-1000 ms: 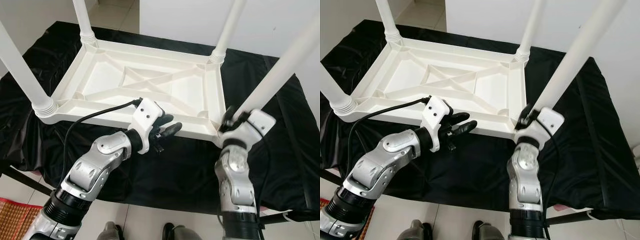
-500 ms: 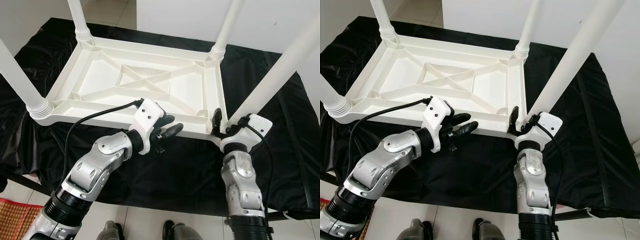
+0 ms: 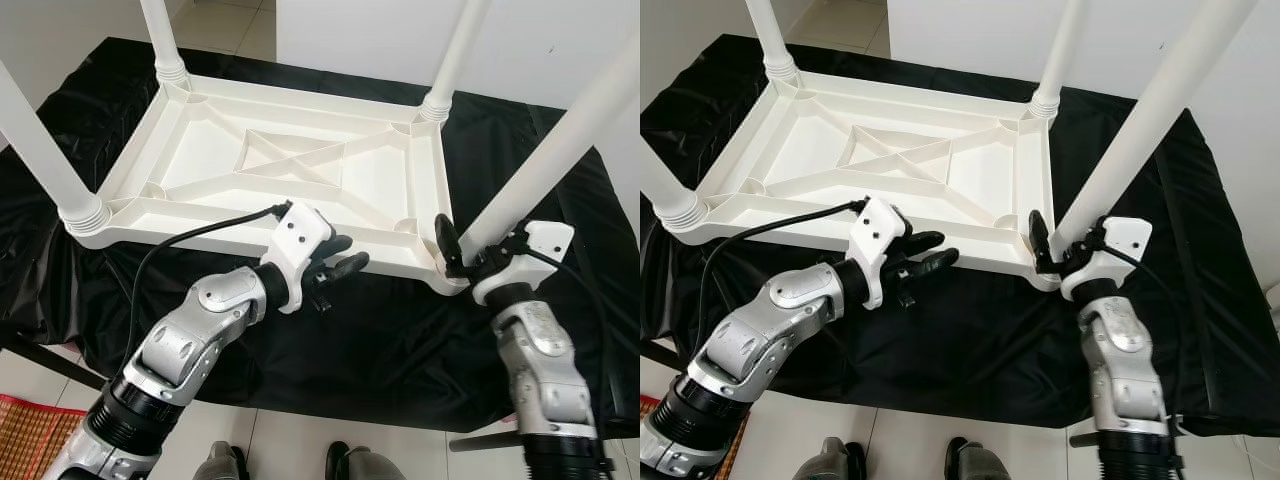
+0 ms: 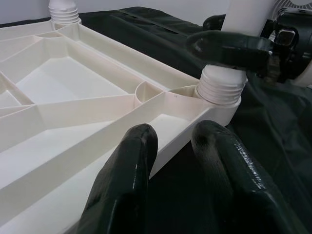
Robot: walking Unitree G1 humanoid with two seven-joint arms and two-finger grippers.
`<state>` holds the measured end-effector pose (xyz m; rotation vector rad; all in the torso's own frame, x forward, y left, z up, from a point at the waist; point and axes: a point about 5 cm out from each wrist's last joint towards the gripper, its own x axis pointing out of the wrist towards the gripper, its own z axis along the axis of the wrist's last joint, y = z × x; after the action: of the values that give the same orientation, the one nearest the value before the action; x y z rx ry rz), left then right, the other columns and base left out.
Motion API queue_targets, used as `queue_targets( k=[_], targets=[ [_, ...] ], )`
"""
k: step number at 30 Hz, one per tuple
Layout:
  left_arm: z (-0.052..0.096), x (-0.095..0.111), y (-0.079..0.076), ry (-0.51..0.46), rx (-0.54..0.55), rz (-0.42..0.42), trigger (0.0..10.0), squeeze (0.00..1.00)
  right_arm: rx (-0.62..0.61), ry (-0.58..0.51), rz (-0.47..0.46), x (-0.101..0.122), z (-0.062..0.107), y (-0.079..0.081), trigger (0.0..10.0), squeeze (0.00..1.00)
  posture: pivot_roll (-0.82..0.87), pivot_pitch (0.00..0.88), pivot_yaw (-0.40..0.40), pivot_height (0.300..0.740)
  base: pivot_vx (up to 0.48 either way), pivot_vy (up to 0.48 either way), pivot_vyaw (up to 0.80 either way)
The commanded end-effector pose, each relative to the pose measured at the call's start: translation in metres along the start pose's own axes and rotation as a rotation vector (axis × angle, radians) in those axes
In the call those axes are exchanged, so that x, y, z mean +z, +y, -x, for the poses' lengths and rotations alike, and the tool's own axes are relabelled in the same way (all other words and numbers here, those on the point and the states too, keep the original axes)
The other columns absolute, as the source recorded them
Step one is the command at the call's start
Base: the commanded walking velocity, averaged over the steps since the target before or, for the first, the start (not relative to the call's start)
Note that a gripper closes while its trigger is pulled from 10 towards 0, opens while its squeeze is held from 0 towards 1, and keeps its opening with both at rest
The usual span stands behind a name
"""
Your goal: Building children table
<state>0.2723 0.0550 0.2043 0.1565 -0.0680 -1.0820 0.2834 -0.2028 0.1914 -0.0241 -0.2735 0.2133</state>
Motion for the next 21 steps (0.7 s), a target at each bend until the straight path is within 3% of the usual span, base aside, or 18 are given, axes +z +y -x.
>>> queue_targets(
  k=[1,8,16,17,18,21],
  targets=[
    [0.0,0.0,-0.013,0.002,-0.154,0.005,10.0,0.0,0.06,0.026,-0.009,-0.002,0.003,-0.002,10.0,0.0,0.03,0.179,-0.041,0.74,0.0,0.0,0.0],
    [-0.002,0.0,-0.014,0.005,-0.165,0.003,10.0,0.0,0.239,0.074,0.01,-0.009,0.0,-0.003,10.0,0.0,0.04,0.173,-0.031,0.74,0.0,0.0,0.0],
    [-0.002,0.001,-0.014,0.004,-0.167,-0.001,10.0,0.0,0.284,0.109,0.004,-0.013,-0.005,-0.008,9.7,0.0,0.04,0.169,-0.032,0.74,0.0,0.0,0.0],
    [-0.003,0.001,-0.014,0.005,-0.167,-0.001,10.0,0.0,0.285,0.109,0.004,-0.014,-0.006,-0.008,3.2,0.0,0.04,0.168,-0.032,0.74,0.0,0.0,0.0],
    [-0.002,0.002,-0.013,0.005,-0.164,-0.003,10.0,0.0,0.297,0.121,-0.005,-0.015,-0.005,-0.009,0.0,0.0,0.05,0.169,-0.033,0.74,0.0,0.0,0.0],
    [-0.001,0.002,-0.013,0.006,-0.16,-0.004,10.0,0.0,0.321,0.137,-0.028,-0.017,-0.002,-0.01,0.0,0.0,0.05,0.169,-0.033,0.74,0.0,0.0,0.0]
  ],
)
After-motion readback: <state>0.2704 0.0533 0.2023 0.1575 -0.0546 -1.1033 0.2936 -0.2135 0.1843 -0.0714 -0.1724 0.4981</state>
